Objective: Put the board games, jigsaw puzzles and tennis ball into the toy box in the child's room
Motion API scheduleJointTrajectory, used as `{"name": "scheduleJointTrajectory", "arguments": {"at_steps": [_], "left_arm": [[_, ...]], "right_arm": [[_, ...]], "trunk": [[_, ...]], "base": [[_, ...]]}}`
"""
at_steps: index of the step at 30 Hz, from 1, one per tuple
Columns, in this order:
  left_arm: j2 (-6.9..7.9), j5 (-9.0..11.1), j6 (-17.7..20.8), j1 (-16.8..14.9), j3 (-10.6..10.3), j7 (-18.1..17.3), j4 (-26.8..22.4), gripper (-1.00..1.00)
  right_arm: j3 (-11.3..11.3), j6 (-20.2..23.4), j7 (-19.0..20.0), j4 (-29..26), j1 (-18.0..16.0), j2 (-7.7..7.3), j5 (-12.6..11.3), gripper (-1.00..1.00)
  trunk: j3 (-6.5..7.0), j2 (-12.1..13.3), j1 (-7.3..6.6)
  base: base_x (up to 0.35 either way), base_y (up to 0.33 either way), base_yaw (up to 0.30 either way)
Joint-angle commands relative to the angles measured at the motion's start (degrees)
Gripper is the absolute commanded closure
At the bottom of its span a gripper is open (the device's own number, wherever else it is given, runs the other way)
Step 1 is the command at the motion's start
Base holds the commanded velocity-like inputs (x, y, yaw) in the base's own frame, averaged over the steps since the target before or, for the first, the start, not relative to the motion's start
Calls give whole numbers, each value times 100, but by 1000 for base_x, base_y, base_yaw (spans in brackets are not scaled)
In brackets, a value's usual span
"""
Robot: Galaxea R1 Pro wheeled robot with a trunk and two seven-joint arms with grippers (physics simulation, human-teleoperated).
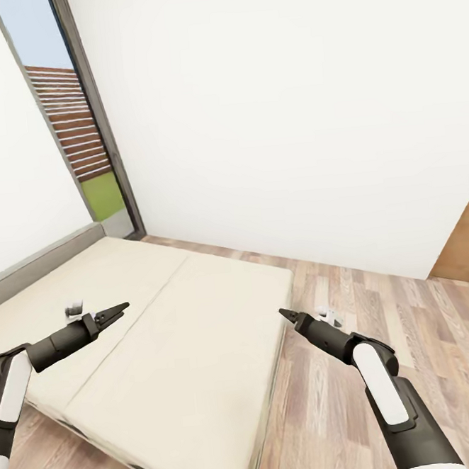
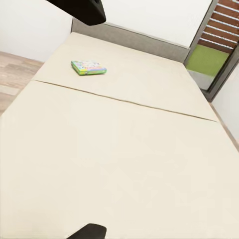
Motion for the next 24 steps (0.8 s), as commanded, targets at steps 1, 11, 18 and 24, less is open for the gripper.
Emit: {"name": "scheduleJointTrajectory", "arguments": {"at_steps": [1,11,18,24], "left_arm": [[2,11,30,-3,3,-10,0,-100],[3,13,30,-3,1,-54,0,-100],[3,10,30,-3,2,-145,0,-100],[3,10,30,-3,7,-157,-1,-100]], "right_arm": [[-14,36,-9,-4,-7,7,-23,-100],[-14,36,-11,-3,-7,7,-23,-100],[-14,36,-11,-6,-7,7,-23,-100],[-14,33,-14,-7,-7,8,-23,-100]], "trunk": [[-12,-12,3],[-12,-12,3],[-12,-12,3],[-12,-12,3]], "base": [[0,93,-273],[0,115,-273],[0,163,-272],[0,129,-156]]}}
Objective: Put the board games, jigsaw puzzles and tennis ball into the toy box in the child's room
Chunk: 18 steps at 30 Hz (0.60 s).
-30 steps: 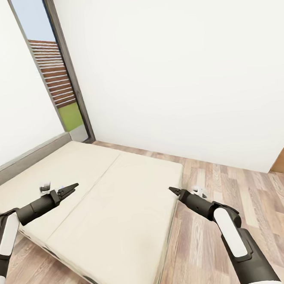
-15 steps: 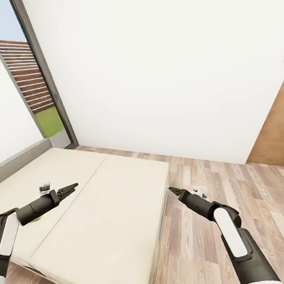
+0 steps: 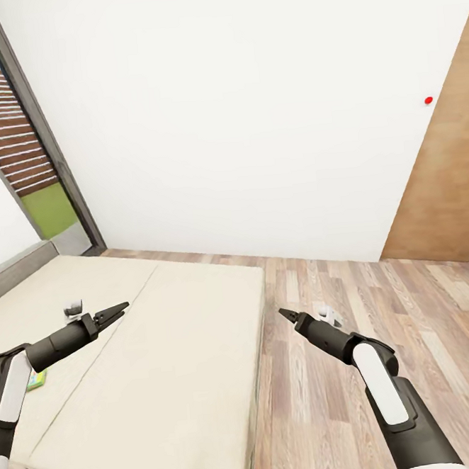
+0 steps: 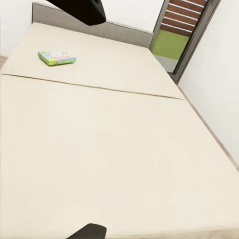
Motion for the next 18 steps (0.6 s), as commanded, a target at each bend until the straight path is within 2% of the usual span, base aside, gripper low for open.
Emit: {"name": "scheduleJointTrajectory", "arguments": {"at_steps": [1,10,18], "left_arm": [[3,13,30,-5,2,-10,2,-100],[4,13,30,-5,10,-12,3,-100],[8,13,30,-5,12,-12,1,-100]], "right_arm": [[-16,30,-9,-5,-6,8,-23,-100],[-16,-58,-10,-5,-6,5,-23,-100],[-16,-70,-10,-3,-6,3,-23,-100]], "trunk": [[-12,-12,4],[-11,-12,4],[11,-12,4]], "base": [[0,208,-49],[0,112,-27],[0,150,-137]]}}
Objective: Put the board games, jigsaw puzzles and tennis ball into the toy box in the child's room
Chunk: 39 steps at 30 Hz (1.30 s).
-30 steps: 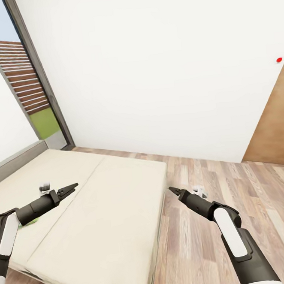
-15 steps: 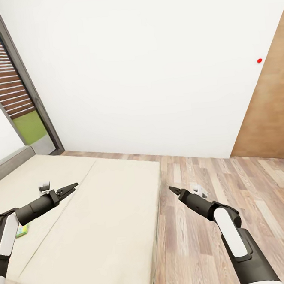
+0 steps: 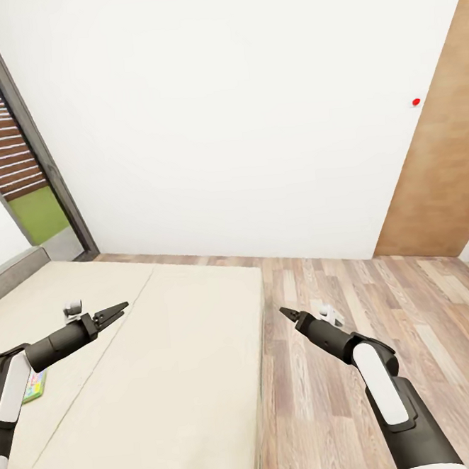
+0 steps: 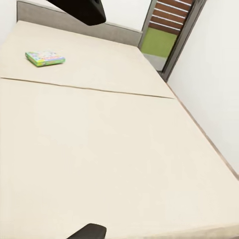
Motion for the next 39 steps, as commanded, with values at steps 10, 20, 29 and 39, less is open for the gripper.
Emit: {"name": "scheduleJointTrajectory", "arguments": {"at_steps": [10,20,29,39], "left_arm": [[-7,140,160,126,132,-139,119,-100],[-31,459,398,447,453,-460,-4,-100],[-41,469,400,540,511,-695,-11,-100],[-44,467,400,540,520,-674,-11,-100]], "right_arm": [[-144,-107,-36,123,-14,143,23,-100],[-182,-239,-20,290,-14,339,44,-100],[-182,-231,7,299,-14,359,45,-100],[-182,-231,9,308,-14,368,46,-100]], "trunk": [[-8,-12,4],[-8,-12,4],[-8,-12,4],[-8,-12,4]], "base": [[0,98,-21],[0,43,0],[24,107,0],[3,126,0]]}}
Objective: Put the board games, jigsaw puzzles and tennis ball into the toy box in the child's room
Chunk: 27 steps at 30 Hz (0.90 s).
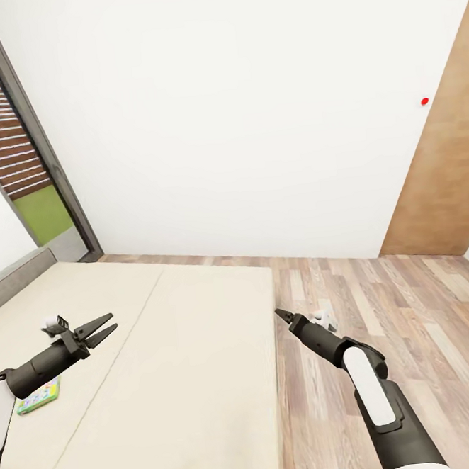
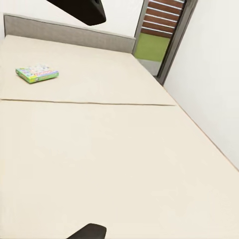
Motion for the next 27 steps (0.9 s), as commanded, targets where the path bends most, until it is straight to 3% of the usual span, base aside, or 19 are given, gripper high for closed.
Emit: {"name": "scheduleJointTrajectory", "arguments": {"at_steps": [1,10,27], "left_arm": [[0,14,35,-5,2,-8,1,-100],[3,9,32,-5,3,-8,1,-100],[-2,16,33,-5,3,-27,1,-100]], "right_arm": [[-16,37,-7,-5,-5,7,-26,-100],[-23,37,-7,-5,-5,1,-26,-100],[-17,30,-6,-4,-5,8,-25,-100]], "trunk": [[-12,-12,3],[-12,-12,3],[-12,-12,3]], "base": [[0,46,0],[40,191,0],[3,77,0]]}}
